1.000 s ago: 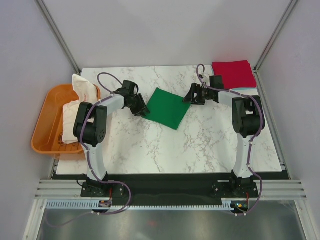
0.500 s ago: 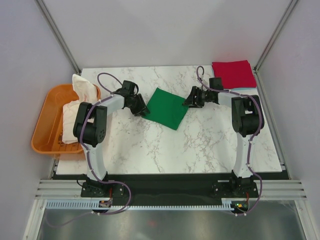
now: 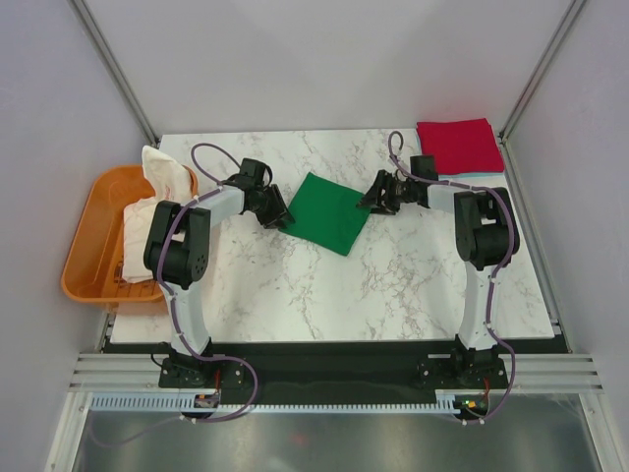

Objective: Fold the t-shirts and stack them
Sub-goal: Neatly place the folded tshirt to the corner

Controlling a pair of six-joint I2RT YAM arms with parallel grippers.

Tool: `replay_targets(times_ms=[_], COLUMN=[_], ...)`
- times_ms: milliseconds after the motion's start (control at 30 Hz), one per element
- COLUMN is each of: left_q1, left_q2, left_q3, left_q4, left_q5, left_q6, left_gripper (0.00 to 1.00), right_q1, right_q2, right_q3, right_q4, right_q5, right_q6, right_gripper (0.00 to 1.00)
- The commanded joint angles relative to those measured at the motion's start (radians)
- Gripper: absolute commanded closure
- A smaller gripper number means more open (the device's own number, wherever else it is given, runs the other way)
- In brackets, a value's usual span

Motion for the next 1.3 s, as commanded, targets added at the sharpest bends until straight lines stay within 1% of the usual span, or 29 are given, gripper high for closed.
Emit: replay_targets(times_ms=[0, 67, 133, 200, 267, 400, 567, 767, 867, 900, 967, 1000, 1067, 1100, 1167, 1200, 1233, 1267], left_q1=[-0.001, -0.001, -0.003, -0.001, -0.003, -0.001, -0.001, -0.001, -0.001, -0.001, -0.001, -0.001, -0.001, -0.001, -0.001, -0.003, -0.001, -0.001], left_q2=[0.040, 0.040, 0.045, 0.051, 0.062, 0.069, 0.065, 0.069, 0.071, 0.073, 0.074, 0.074, 0.074, 0.074, 0.074, 0.074, 0.074, 0.074], left_q3=[-0.044, -0.045, -0.044, -0.045, -0.044, -0.044, -0.039, -0.039, -0.044, -0.045, -0.048, -0.048, -0.054, -0.056, -0.067, -0.074, -0.078, -0.079], left_q4=[-0.042, -0.042, -0.044, -0.044, -0.044, -0.047, -0.045, -0.047, -0.050, -0.048, -0.050, -0.048, -0.048, -0.048, -0.048, -0.048, -0.048, -0.048], left_q5=[-0.076, -0.083, -0.087, -0.087, -0.087, -0.089, -0.089, -0.092, -0.095, -0.095, -0.093, -0.093, -0.095, -0.093, -0.093, -0.093, -0.093, -0.093], left_q6=[0.032, 0.036, 0.038, 0.038, 0.039, 0.036, 0.032, 0.033, 0.035, 0.033, 0.035, 0.036, 0.036, 0.036, 0.035, 0.033, 0.032, 0.032], left_gripper=[0.57, 0.57, 0.57, 0.57, 0.57, 0.57, 0.57, 0.57, 0.57, 0.57, 0.57, 0.57, 0.57, 0.57, 0.57, 0.57, 0.57, 0.57], right_q1=[0.024, 0.027, 0.045, 0.059, 0.076, 0.099, 0.107, 0.084, 0.076, 0.076, 0.076, 0.076, 0.073, 0.070, 0.065, 0.064, 0.064, 0.065], right_q2=[0.048, 0.023, -0.009, -0.064, -0.108, -0.121, -0.106, -0.092, -0.087, -0.086, -0.092, -0.092, -0.095, -0.095, -0.096, -0.096, -0.099, -0.106], right_q3=[-0.066, -0.074, -0.091, -0.112, -0.132, -0.129, -0.134, -0.135, -0.127, -0.127, -0.137, -0.138, -0.141, -0.141, -0.137, -0.134, -0.131, -0.127], right_q4=[-0.074, -0.054, -0.020, 0.004, 0.035, 0.029, 0.008, 0.017, 0.031, 0.032, 0.047, 0.047, 0.046, 0.046, 0.046, 0.047, 0.047, 0.046], right_q5=[0.128, 0.148, 0.182, 0.229, 0.245, 0.305, 0.351, 0.358, 0.345, 0.338, 0.337, 0.337, 0.345, 0.348, 0.346, 0.342, 0.337, 0.331], right_q6=[0.006, 0.006, -0.006, -0.021, -0.017, -0.017, -0.023, -0.007, 0.019, 0.023, 0.037, 0.039, 0.037, 0.034, 0.028, 0.019, 0.016, 0.013], right_gripper=[0.39, 0.39, 0.30, 0.27, 0.25, 0.22, 0.21, 0.25, 0.33, 0.37, 0.42, 0.51, 0.62, 0.75, 0.87, 0.97, 1.00, 1.00])
